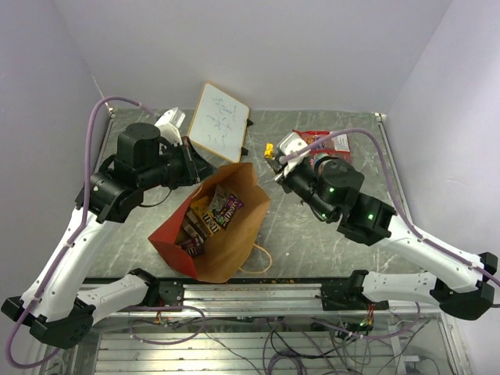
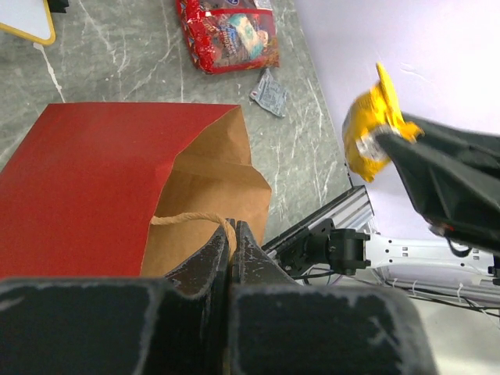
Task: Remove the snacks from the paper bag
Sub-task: Place the snack at the center of the board.
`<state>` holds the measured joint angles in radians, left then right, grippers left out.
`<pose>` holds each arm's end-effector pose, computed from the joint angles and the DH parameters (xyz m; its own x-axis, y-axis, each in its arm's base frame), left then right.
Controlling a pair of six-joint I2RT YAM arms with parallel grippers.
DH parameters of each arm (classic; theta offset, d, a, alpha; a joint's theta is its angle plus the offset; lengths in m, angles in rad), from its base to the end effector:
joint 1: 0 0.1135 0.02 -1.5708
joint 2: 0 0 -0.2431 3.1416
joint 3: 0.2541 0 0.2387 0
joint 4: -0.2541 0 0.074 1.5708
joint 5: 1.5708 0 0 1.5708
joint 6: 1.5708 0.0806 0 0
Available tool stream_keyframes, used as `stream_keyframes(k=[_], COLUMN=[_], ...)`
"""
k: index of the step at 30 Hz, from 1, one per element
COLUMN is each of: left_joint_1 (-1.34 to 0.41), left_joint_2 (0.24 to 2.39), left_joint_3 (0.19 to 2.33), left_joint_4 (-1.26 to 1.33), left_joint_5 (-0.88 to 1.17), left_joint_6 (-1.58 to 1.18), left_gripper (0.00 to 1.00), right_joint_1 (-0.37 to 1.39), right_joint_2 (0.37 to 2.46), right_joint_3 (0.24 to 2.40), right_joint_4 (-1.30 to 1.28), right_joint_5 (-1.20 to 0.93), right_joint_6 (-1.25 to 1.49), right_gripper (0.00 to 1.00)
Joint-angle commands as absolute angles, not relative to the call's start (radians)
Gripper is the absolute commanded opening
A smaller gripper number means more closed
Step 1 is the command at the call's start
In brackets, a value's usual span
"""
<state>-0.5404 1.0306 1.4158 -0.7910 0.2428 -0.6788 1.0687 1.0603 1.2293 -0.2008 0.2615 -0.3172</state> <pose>0.1842 -0.1331 0.4043 -0.6959 -0.2932 -0.6555 0.3236 0.6869 -0.6507 0.1485 0.2272 0.4188 0.2108 -0.2421 -0.9471 -0.6911 0.6482 -0.3196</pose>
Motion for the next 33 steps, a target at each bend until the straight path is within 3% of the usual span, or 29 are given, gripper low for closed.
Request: stream_keyframes(k=[1,2,4,7,13,20,33], left_joint_1=[-0.546,-0.546,-0.545,-0.547,-0.547,-0.546,-0.546], left_joint_2=[1.031,1.031,1.031,1.028,1.017,1.001,1.008], left_joint_3=[1.465,1.467,1.471,1.47,1.455,1.447,1.45], left_joint_4=[-0.781,-0.786,-0.79,-0.787,-0.763,-0.762,-0.764], left_joint_5=[0.246,0.244,0.24,0.243,0.249,0.242,0.256], left_joint_6=[-0.65,-0.649,-0.65,-0.654,-0.68,-0.693,-0.693], left_gripper=[0.07,0.07,0.07,0.07,0.07,0.07,0.07], right_joint_1=[1.052,1.032,0.929,0.728,0.417,0.179,0.121], right_joint_2=[1.101,1.126,1.188,1.265,1.322,1.337,1.491], right_joint_3=[1.181,1.201,1.284,1.332,1.148,0.934,0.911], right_joint_4=[-0.138,-0.21,-0.403,-0.598,-0.615,-0.543,-0.469], right_joint_5=[0.811,0.929,0.913,0.793,0.428,0.253,0.298], right_joint_6=[-0.092,0.019,0.264,0.559,0.841,0.897,0.736], right_gripper=[0.0,0.0,0.0,0.0,0.0,0.0,0.03])
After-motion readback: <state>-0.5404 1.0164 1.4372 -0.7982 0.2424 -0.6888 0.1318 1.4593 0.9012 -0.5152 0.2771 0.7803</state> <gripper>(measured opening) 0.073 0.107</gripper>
